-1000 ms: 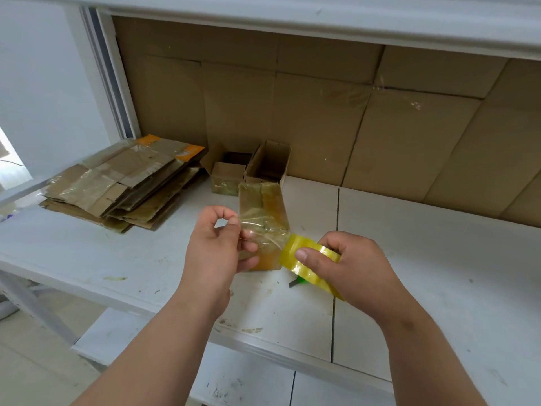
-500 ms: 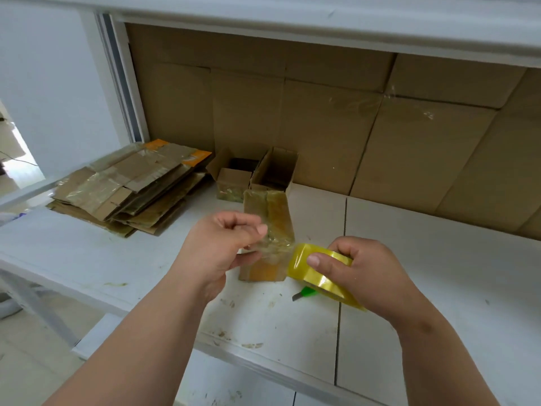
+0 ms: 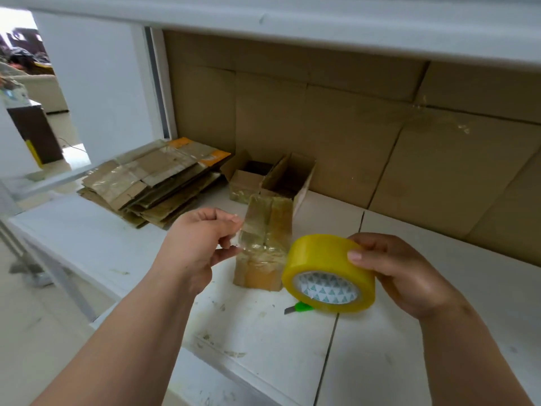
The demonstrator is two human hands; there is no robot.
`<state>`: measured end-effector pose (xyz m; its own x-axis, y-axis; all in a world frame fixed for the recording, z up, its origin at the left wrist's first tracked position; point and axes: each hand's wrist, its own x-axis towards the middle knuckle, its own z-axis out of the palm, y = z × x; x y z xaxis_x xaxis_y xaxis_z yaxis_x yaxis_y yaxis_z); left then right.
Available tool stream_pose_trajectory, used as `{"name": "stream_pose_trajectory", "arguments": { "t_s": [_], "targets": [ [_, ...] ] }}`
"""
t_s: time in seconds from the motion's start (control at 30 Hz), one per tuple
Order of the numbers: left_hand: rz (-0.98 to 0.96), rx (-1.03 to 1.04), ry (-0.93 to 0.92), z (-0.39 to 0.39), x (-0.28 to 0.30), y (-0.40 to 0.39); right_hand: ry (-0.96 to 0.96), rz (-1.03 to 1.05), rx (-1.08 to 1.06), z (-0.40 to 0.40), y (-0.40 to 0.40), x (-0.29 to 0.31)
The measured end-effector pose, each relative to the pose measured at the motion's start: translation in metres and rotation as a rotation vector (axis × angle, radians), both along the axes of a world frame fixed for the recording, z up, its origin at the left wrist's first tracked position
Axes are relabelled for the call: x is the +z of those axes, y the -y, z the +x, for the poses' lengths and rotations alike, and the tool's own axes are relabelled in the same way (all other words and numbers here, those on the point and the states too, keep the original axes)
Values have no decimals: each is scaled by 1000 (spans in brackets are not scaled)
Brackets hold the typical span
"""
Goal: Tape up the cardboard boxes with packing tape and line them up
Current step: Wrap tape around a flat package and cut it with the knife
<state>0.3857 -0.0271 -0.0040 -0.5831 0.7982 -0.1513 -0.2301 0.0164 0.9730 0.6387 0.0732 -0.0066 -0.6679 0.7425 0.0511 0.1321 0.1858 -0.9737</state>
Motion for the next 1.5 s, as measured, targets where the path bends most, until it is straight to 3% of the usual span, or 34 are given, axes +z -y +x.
{"name": "stream_pose_trajectory", "arguments": {
  "t_s": [0.2, 0.37, 0.73, 1.1, 1.3, 1.5],
  "targets": [
    [-23, 91, -78, -2, -8, -4, 6, 38, -42, -6, -16, 1],
    [-49, 146, -98, -7, -13, -10, 237, 175, -130, -12, -23, 5],
    [-187, 89, -44, -23, -33, -20, 565, 233, -252, -38, -28, 4],
    [-253, 29, -74, -24, -51, -19, 926, 363, -232, -68, -23, 3],
    [-262, -5, -62, -22, -52, -16, 917, 441, -179, -90, -13, 12],
    [-272, 6, -226, -22, -51, -18, 862, 521, -154, -93, -6, 9]
  ]
}}
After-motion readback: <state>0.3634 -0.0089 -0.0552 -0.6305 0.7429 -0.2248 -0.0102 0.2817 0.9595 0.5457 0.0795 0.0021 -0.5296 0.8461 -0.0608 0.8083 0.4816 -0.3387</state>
